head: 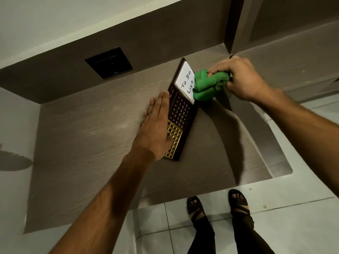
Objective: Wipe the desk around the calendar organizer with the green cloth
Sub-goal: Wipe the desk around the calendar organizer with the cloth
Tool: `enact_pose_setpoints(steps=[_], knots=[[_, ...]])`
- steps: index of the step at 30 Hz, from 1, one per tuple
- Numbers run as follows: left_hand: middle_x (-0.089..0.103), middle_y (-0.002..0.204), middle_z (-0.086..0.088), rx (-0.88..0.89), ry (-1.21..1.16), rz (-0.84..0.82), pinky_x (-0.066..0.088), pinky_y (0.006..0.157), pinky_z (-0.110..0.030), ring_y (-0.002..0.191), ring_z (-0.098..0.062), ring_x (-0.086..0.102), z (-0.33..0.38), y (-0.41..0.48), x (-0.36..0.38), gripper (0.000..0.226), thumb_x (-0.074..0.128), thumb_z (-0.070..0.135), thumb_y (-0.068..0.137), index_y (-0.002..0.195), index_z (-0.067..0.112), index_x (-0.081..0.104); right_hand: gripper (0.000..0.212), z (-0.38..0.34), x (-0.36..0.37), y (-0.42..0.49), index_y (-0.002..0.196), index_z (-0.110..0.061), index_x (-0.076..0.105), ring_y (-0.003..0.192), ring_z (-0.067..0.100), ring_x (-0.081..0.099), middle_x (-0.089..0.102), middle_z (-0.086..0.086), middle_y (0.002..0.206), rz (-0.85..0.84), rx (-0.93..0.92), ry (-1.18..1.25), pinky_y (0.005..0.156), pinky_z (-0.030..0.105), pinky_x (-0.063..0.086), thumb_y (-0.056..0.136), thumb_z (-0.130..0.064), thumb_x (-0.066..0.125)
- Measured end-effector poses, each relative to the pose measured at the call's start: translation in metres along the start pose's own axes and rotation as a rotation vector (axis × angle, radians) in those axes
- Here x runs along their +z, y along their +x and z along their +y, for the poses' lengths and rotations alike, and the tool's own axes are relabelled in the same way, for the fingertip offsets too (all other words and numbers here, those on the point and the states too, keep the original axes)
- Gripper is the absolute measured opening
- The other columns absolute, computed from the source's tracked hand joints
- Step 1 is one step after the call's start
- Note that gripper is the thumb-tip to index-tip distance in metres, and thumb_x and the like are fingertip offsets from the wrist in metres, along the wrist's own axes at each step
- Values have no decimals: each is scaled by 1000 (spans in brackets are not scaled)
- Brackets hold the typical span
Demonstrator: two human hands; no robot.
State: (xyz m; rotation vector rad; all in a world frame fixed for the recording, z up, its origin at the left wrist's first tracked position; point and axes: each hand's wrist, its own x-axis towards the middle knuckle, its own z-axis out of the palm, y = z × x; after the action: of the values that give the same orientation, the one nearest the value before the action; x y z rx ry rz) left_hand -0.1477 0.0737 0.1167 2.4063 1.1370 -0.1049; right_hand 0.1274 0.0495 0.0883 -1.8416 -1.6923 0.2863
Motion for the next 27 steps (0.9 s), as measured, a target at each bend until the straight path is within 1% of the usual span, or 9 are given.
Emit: enact_pose_setpoints(steps=[3, 8, 13, 17, 18, 21, 23, 25, 27], knots=[[-18, 162, 4, 7, -6, 4, -3, 122, -42, 147, -16, -19, 0, 1, 1, 118, 72, 6, 78, 150, 23, -19, 45, -8, 29, -14, 103, -7, 74, 105, 27, 65, 73, 13, 108, 153, 43, 82, 93, 25, 41, 66, 12, 55], [-15, 162, 4, 28, -22, 12, -3, 122, -41, 147, -16, -17, -2, 0, 2, 118, 73, 4, 76, 151, 23, -17, 45, -1, 48, -21, 112, -8, 70, 104, 31, 59, 69, 13, 118, 71, -35, -20, 84, 34, 40, 74, 12, 58], [-13, 163, 5, 18, -42, 15, -1, 123, -43, 147, -15, -16, -3, 1, 2, 118, 73, 3, 76, 152, 23, -15, 37, -16, 65, -27, 112, -9, 69, 102, 33, 62, 68, 19, 113, 212, 230, 87, 91, 43, 48, 81, 4, 55], [-14, 162, 7, 28, -48, 31, -2, 123, -41, 147, -13, -17, -4, 0, 3, 118, 72, 2, 77, 151, 24, -16, 45, -38, 76, -90, 121, -13, 66, 98, 36, 62, 67, 15, 120, 9, -109, -42, 80, 34, 48, 78, -10, 75], [-14, 162, 7, 33, -53, 26, -2, 123, -41, 147, -13, -17, -4, 0, 3, 118, 72, 1, 77, 152, 24, -16, 41, -27, 68, -80, 120, -14, 67, 96, 37, 62, 68, 18, 116, -12, -101, -60, 79, 33, 47, 79, -14, 73], [-12, 163, 6, 40, -61, 32, -4, 121, -40, 148, -14, -14, -2, -2, 2, 117, 73, 1, 77, 152, 23, -14, 42, 5, 49, -16, 116, -24, 68, 92, 39, 57, 61, 25, 99, 129, 232, -98, 73, 34, 43, 78, -14, 52], [-11, 163, 6, 42, -52, 43, -5, 121, -39, 149, -16, -13, -1, -2, 2, 117, 73, 1, 77, 153, 23, -13, 50, 12, 48, 8, 123, -29, 63, 94, 41, 54, 61, 24, 103, 207, 388, -109, 78, 38, 43, 78, -9, 53], [-12, 163, 6, 33, -55, 41, -4, 122, -41, 149, -16, -13, -2, -1, 3, 116, 72, 1, 77, 153, 22, -13, 48, -10, 66, -9, 123, -21, 64, 91, 38, 55, 58, 23, 103, 233, 415, -45, 74, 34, 40, 79, -6, 54], [-13, 163, 6, 23, -75, 34, -2, 123, -43, 149, -15, -13, -4, 0, 4, 116, 72, 2, 77, 153, 23, -14, 45, -41, 89, -58, 121, -16, 66, 83, 25, 53, 60, 19, 99, 185, 283, 37, 66, 24, 30, 78, -7, 53]])
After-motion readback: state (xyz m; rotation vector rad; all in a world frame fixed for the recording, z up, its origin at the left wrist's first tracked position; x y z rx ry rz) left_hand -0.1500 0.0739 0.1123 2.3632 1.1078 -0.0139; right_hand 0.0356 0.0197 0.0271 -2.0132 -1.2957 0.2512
